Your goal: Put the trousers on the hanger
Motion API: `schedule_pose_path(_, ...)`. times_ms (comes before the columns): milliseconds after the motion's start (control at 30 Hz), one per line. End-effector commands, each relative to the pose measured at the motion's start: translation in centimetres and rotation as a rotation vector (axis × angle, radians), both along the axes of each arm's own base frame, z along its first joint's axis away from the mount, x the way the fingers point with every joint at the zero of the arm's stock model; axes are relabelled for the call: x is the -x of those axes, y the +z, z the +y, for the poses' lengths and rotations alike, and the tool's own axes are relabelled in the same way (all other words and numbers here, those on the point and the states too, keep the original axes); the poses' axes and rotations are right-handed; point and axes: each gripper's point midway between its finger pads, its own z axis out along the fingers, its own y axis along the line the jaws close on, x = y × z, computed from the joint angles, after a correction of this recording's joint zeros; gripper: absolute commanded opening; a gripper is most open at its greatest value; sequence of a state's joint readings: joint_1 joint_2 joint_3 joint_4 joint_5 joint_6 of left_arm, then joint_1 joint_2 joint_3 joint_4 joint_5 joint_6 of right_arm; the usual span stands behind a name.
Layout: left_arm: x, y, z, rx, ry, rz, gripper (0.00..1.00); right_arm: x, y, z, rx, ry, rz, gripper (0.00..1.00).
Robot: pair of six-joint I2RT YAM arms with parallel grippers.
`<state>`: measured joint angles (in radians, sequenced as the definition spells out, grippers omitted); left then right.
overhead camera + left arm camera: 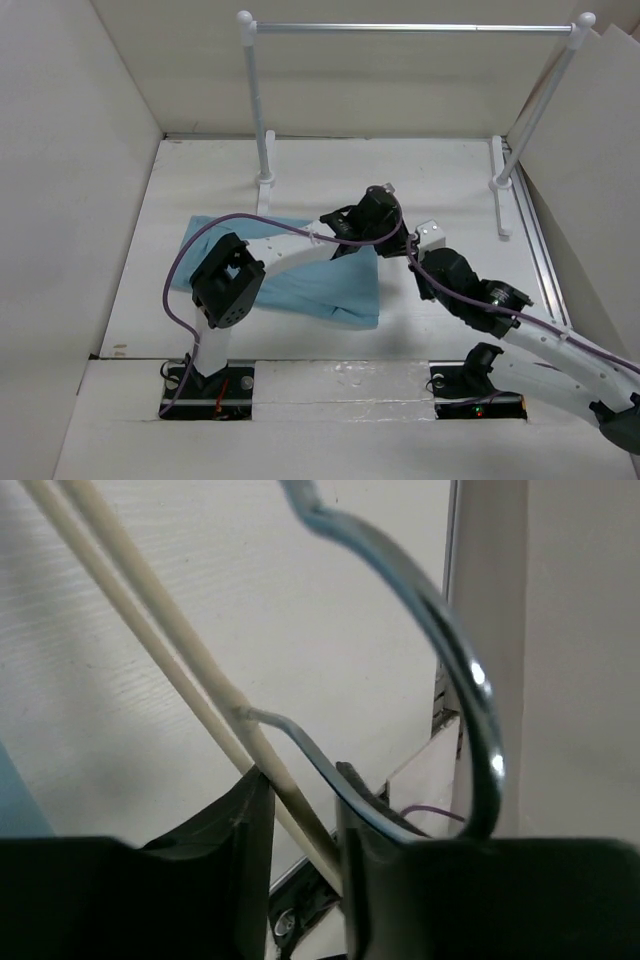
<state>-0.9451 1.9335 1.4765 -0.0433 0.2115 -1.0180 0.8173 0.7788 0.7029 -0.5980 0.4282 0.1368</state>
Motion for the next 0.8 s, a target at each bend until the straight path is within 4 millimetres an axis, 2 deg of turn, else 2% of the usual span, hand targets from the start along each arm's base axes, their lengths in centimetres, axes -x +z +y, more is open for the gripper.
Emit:
schedule_pose_path(0,1.0,1.5,0.0,0.026,-0.04,-0.015,0.14,0.7,-0.5,1.8,-0.05,-0.012,0.014,0.0)
schedule_pose_path(33,1.0,1.4,0.0,0.024,-0.043,-0.013,0.03,1.0,-0.7,1.8,-0.037,-0.016,0.026,0.0)
schedule_pose_path(100,1.2,1.3,0.2,0.015,-0.049,-0.005,0.0,1.4,-1.3,2.0,-0.025,-0.026,0.058,0.04)
schedule_pose_path(133,1.5,1.2,0.3,0.012,-0.061,-0.004,0.0,1.8,-1.7,2.0,-0.012,-0.018,0.083,0.24)
schedule_pose_path(200,1.9,0.9,0.7,0.008,-0.066,0.0,0.0,2.5,-1.9,2.8,-0.017,0.036,0.12,0.47)
schedule_pose_path(233,2.5,0.6,1.4,0.007,-0.07,0.013,0.0,3.2,-1.9,3.2,-0.029,0.071,0.155,0.65)
schedule_pose_path(267,3.0,0.2,1.7,0.011,-0.071,0.024,0.0,3.6,-1.6,3.5,-0.044,0.089,0.168,0.69)
schedule_pose_path(300,3.4,0.9,1.3,0.054,-0.081,0.007,0.0,3.9,-1.3,3.7,-0.055,0.112,0.174,0.72)
schedule_pose_path(333,4.4,0.1,2.3,0.053,-0.084,0.028,0.0,4.7,-0.4,4.0,-0.091,0.147,0.186,0.76)
schedule_pose_path(400,4.7,0.8,2.5,0.108,-0.072,0.022,0.0,5.4,0.8,4.2,-0.133,0.176,0.189,0.79)
schedule_pose_path(433,5.3,0.2,3.5,0.105,-0.064,0.028,0.0,6.0,1.8,4.5,-0.175,0.208,0.189,0.82)
schedule_pose_path(500,5.5,0.1,4.1,0.124,-0.039,0.024,0.0,6.3,3.4,5.1,-0.245,0.222,0.186,0.84)
schedule_pose_path(567,5.9,-0.8,5.6,0.119,-0.005,0.019,0.0,6.7,4.0,5.7,-0.296,0.234,0.194,0.82)
schedule_pose_path(600,5.8,-0.3,5.7,0.158,0.005,0.004,0.0,6.6,4.0,5.7,-0.31,0.22,0.194,0.76)
schedule_pose_path(633,6.2,-1.4,6.7,0.153,0.027,0.004,0.0,6.2,4.2,5.8,-0.334,0.196,0.181,0.48)
schedule_pose_path(667,6.4,-1.1,6.6,0.183,0.033,-0.017,0.0,5.8,4.5,6.0,-0.363,0.181,0.163,0.31)
schedule_pose_path(700,6.3,-1.3,6.9,0.188,0.042,-0.024,0.0,5.5,3.6,6.3,-0.377,0.172,0.164,0.14)
schedule_pose_path(733,6.1,-2.6,7.8,0.159,0.077,-0.035,0.0,4.8,4.3,7.2,-0.424,0.174,0.126,0.0)
schedule_pose_path(767,6.1,-3.0,7.9,0.15,0.088,-0.047,0.0,4.3,3.9,7.5,-0.439,0.159,0.122,0.0)
